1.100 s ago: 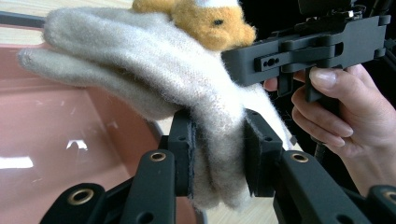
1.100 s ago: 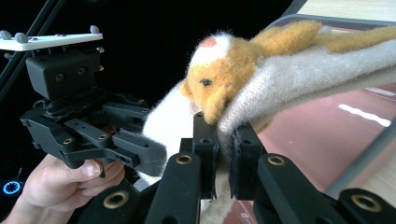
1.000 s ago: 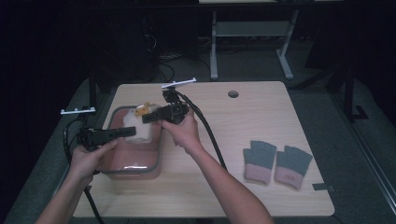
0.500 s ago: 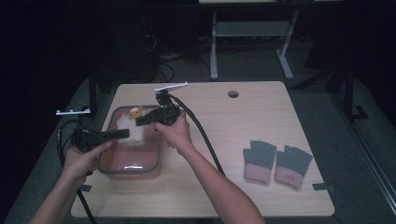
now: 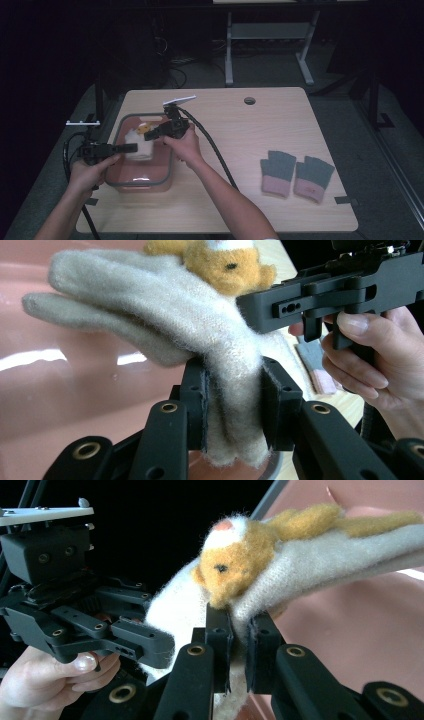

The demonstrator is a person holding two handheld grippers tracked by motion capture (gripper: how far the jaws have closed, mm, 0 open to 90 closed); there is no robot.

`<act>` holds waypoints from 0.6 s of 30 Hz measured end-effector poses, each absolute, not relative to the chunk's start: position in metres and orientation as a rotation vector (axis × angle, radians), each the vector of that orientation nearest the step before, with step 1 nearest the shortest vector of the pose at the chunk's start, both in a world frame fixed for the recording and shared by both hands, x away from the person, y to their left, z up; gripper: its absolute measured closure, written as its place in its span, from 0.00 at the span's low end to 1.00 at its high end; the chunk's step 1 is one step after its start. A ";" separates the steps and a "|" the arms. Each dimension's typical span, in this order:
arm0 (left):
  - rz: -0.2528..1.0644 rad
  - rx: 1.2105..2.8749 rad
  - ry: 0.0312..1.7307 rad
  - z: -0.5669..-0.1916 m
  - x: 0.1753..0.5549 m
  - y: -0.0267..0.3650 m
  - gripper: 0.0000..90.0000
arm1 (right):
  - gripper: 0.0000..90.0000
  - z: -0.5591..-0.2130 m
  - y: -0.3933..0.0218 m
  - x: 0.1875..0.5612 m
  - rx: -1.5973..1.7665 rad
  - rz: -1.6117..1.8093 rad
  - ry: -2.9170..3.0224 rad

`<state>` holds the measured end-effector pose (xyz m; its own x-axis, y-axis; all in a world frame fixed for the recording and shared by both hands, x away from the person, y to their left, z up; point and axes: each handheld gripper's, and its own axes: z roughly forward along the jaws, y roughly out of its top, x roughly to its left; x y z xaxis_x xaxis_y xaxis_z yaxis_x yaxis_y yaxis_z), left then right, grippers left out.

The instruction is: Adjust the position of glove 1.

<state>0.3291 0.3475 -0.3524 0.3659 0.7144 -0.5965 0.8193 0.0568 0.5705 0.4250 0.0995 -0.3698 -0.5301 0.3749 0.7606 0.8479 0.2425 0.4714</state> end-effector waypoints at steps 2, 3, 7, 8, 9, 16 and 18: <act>-0.141 1.690 1.389 -0.355 0.330 0.347 0.75 | 0.92 -0.376 0.101 0.427 -1.116 -1.230 -2.021; -0.146 1.691 1.409 -0.358 0.331 0.346 0.75 | 0.92 -0.377 0.101 0.427 -1.119 -1.220 -2.026; -0.153 1.709 1.426 -0.362 0.333 0.344 0.75 | 0.92 -0.382 0.102 0.428 -1.132 -1.193 -2.036; -0.154 1.710 1.432 -0.363 0.333 0.343 0.75 | 0.92 -0.384 0.103 0.429 -1.136 -1.180 -2.041; -0.151 1.721 1.439 -0.365 0.334 0.342 0.75 | 0.92 -0.386 0.103 0.429 -1.140 -1.172 -2.046; -0.156 1.737 1.498 -0.377 0.335 0.337 0.75 | 0.91 -0.396 0.106 0.430 -1.168 -1.097 -2.103; -0.152 1.758 1.502 -0.380 0.336 0.337 0.76 | 0.91 -0.397 0.108 0.429 -1.175 -1.075 -2.125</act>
<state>0.3363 0.3366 -0.3799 0.2871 0.7774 -0.5596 0.8739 0.0266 0.4854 0.4292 0.1081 -0.3966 -0.5156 0.4779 0.7112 0.8561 0.3224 0.4040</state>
